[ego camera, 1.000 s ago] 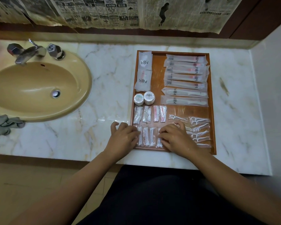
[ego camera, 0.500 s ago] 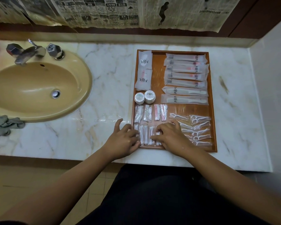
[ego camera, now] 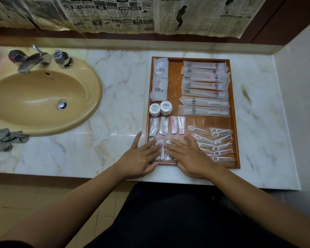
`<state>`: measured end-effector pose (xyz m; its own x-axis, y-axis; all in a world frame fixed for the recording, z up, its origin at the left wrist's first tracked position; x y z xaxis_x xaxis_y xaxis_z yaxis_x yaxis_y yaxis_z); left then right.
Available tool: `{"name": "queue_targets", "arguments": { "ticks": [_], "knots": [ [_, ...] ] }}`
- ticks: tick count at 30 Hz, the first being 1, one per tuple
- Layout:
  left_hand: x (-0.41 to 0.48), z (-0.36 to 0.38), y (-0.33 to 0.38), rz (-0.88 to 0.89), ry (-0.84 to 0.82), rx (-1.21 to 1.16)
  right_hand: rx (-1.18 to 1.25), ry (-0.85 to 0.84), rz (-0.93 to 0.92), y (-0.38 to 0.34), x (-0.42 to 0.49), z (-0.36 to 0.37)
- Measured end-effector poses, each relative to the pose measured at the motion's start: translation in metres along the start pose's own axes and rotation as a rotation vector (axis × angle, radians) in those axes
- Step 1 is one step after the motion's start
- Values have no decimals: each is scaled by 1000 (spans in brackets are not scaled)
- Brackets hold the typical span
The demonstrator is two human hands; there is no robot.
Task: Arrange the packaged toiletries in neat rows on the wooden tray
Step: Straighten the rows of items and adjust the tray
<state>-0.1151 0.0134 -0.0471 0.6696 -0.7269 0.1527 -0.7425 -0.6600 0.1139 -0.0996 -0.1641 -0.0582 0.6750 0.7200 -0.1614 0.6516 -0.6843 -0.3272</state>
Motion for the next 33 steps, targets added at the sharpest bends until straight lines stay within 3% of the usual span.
{"name": "queue_targets", "arguments": {
  "ticks": [4,11,13,15,17,19,25,33],
  "knots": [
    [-6,10,-1,55,-84,-10,9,-97,6,-6,-12,11],
    [-5,6,-4,-6,-13,-58,103,-111,23,-7,-14,12],
    [-1,-2,-9,-67,41,-110,145,-13,31,-7,-9,3],
    [8,-11,-21,-195,111,-159,222,197,69,-4,-2,-19],
    [20,-20,-41,-372,201,-212,299,422,188,10,10,-44],
    [36,-27,-62,-517,267,-263,366,493,356,26,31,-61],
    [86,-30,-107,-778,199,-180,455,469,562,53,97,-85],
    [111,-10,-125,-696,29,-40,415,350,718,74,127,-70]
  ]
}}
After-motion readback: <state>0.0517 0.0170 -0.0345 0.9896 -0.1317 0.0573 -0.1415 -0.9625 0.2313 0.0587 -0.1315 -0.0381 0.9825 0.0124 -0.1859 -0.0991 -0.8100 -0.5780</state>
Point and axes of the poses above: each hand's wrist, its own x-axis towards the middle knuckle, its own z-axis out of the palm, y = z × x, the point moved 7 cm from there along x, towards the middle knuckle, and after that the axes turned 6 degrees about y, right-handed, at the moved point
